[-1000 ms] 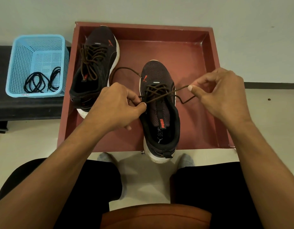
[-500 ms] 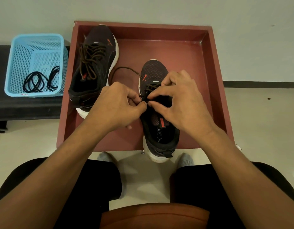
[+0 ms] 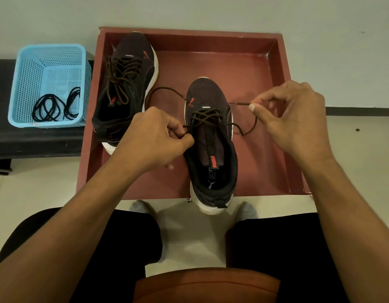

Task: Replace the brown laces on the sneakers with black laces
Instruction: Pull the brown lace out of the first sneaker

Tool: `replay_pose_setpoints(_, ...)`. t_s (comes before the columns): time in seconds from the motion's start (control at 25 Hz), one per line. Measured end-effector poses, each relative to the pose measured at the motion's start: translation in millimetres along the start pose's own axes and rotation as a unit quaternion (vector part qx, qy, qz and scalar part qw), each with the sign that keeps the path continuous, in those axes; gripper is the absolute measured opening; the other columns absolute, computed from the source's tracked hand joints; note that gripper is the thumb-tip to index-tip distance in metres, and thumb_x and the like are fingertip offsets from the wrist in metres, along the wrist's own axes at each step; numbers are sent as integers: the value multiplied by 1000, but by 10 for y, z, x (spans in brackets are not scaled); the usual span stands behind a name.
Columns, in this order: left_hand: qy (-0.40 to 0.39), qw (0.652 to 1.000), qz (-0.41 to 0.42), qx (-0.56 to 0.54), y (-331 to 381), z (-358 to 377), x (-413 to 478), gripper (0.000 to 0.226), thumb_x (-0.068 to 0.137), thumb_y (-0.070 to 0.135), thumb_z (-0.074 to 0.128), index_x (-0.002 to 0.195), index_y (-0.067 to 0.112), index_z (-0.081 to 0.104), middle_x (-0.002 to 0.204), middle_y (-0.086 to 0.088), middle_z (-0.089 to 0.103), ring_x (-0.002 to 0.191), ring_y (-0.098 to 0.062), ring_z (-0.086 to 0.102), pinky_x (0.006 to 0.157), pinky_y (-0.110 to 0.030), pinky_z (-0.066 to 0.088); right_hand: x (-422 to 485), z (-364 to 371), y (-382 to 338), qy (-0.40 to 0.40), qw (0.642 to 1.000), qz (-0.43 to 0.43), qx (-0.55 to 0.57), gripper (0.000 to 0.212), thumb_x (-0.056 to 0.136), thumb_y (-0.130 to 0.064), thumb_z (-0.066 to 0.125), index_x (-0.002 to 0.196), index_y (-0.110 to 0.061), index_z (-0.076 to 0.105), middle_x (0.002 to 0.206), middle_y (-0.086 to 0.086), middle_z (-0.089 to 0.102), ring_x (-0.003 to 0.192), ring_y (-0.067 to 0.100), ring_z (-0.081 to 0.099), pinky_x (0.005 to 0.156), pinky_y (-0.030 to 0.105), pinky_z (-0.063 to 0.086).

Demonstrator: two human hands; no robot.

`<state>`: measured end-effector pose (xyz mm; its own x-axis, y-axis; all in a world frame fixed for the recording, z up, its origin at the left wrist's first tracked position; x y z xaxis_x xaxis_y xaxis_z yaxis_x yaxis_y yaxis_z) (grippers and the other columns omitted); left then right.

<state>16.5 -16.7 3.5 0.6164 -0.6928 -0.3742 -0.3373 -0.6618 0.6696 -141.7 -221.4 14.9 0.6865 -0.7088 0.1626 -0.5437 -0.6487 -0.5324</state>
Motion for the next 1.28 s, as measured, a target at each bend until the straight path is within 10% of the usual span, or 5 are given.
replay_pose_setpoints(0.28, 4, 1000, 13, 7, 24, 31, 8, 23, 92, 38, 75, 77, 21, 74, 59, 3, 71, 43, -12, 67, 54, -21, 58, -23, 50, -99, 21, 998, 34, 58, 17, 87, -44, 80, 98, -32, 75, 74, -13, 69, 74, 5, 65, 77, 18, 51)
replay_pose_setpoints(0.44, 138, 977, 104, 124, 128, 87, -6, 39, 85, 69, 67, 80, 31, 69, 63, 14, 60, 61, -6, 60, 59, -29, 52, -128, 167, -235, -93, 993, 44, 56, 34, 81, -62, 80, 79, -29, 72, 69, -13, 69, 64, 0, 65, 63, 18, 55)
replay_pose_setpoints(0.72, 163, 929, 230, 241, 347, 283, 110, 24, 94, 35, 66, 116, 37, 75, 99, 10, 52, 88, -19, 63, 59, -31, 41, -192, 280, -329, -140, 986, 87, 2, 20, 81, -45, 82, 76, -27, 76, 66, -13, 69, 62, 1, 67, 62, 24, 59)
replay_pose_setpoints(1.28, 168, 980, 109, 5, -9, -73, 231, 5, 89, 31, 77, 85, 34, 76, 66, 8, 58, 62, -4, 56, 65, -27, 53, -196, 286, -293, -135, 985, 102, 40, 10, 86, -31, 80, 76, -30, 79, 73, -12, 74, 70, 5, 71, 72, 34, 65)
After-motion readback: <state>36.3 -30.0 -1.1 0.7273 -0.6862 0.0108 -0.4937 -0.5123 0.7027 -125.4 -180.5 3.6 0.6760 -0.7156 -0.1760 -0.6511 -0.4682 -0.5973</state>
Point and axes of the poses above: each hand's wrist, its own x-axis towards the middle knuckle, its own z-axis out of the palm, y = z × x, the point moved 4 cm from there along x, towards the middle knuckle
